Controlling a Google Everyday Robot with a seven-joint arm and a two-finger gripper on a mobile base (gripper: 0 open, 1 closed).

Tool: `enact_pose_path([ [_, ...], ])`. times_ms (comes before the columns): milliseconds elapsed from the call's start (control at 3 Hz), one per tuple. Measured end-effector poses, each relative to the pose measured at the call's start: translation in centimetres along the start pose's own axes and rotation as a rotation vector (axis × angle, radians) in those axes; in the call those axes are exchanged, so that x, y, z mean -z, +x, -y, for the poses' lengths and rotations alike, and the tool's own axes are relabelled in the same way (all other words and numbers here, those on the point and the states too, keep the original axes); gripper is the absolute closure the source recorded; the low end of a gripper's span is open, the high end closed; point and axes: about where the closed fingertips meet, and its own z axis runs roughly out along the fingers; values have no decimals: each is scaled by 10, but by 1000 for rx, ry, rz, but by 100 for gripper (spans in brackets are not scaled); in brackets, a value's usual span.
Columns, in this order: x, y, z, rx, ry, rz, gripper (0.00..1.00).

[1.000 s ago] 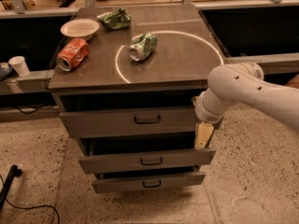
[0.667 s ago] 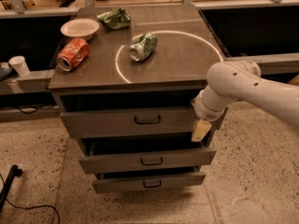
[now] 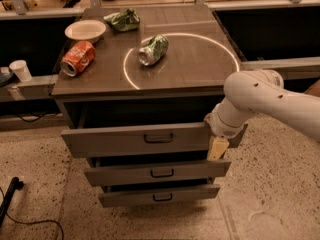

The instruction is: Open top drawer

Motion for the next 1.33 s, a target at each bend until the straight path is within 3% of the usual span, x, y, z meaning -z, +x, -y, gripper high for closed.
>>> enact_pose_path([
  [667, 5, 0, -54, 15, -47, 9, 25],
  [1000, 12, -2, -58, 20, -41, 14, 21],
  [1333, 33, -12, -76, 42, -11, 32, 21],
])
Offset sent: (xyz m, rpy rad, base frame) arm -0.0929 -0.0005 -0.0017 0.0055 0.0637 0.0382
